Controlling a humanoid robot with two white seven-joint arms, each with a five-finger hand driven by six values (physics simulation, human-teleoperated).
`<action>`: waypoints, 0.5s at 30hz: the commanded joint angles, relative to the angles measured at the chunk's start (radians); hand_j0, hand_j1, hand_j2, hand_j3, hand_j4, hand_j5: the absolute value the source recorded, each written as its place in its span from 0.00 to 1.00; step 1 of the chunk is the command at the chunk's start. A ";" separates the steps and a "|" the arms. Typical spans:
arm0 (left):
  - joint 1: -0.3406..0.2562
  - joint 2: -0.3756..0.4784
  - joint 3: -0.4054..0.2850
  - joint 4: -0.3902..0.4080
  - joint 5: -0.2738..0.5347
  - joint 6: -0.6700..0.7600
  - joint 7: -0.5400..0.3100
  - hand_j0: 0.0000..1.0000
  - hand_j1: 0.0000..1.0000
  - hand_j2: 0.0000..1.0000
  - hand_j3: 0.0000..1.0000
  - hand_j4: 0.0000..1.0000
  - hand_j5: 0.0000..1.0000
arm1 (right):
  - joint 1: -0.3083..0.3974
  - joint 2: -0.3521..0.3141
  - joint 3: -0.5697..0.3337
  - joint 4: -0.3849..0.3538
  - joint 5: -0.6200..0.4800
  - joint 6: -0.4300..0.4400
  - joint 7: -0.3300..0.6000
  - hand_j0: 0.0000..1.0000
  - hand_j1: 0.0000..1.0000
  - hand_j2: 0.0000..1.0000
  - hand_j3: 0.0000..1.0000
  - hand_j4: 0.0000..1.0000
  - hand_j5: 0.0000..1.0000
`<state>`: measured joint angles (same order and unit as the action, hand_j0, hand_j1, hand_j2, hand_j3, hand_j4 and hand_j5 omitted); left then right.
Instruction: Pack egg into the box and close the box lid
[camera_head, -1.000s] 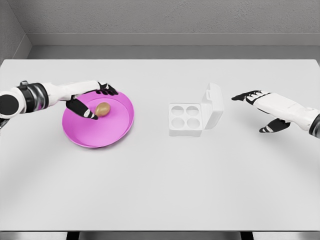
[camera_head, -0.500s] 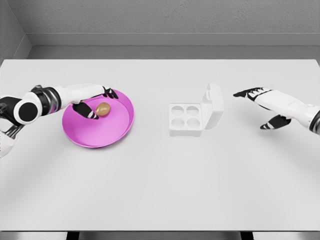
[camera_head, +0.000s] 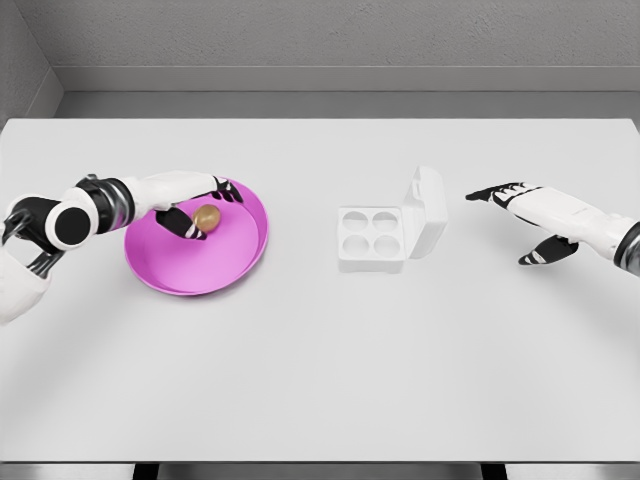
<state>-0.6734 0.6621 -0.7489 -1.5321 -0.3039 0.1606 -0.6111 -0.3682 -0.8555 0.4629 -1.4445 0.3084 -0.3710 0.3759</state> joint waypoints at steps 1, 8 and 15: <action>0.000 -0.003 0.000 0.009 0.000 -0.001 0.000 0.77 0.77 0.77 0.77 0.77 0.77 | 0.000 0.000 -0.001 0.001 -0.005 0.001 0.000 1.00 1.00 1.00 1.00 1.00 1.00; -0.002 -0.013 0.002 0.049 0.002 -0.001 0.000 0.77 0.77 0.77 0.77 0.77 0.77 | 0.000 -0.005 -0.003 -0.001 -0.006 0.001 0.000 1.00 1.00 1.00 1.00 1.00 1.00; -0.002 -0.026 0.002 0.082 0.002 -0.001 0.000 0.76 0.76 0.76 0.76 0.76 0.76 | 0.002 -0.005 -0.003 -0.004 -0.008 0.001 -0.002 1.00 1.00 1.00 1.00 1.00 1.00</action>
<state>-0.6750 0.6381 -0.7474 -1.4573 -0.3030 0.1606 -0.6111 -0.3666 -0.8590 0.4611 -1.4461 0.3054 -0.3708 0.3756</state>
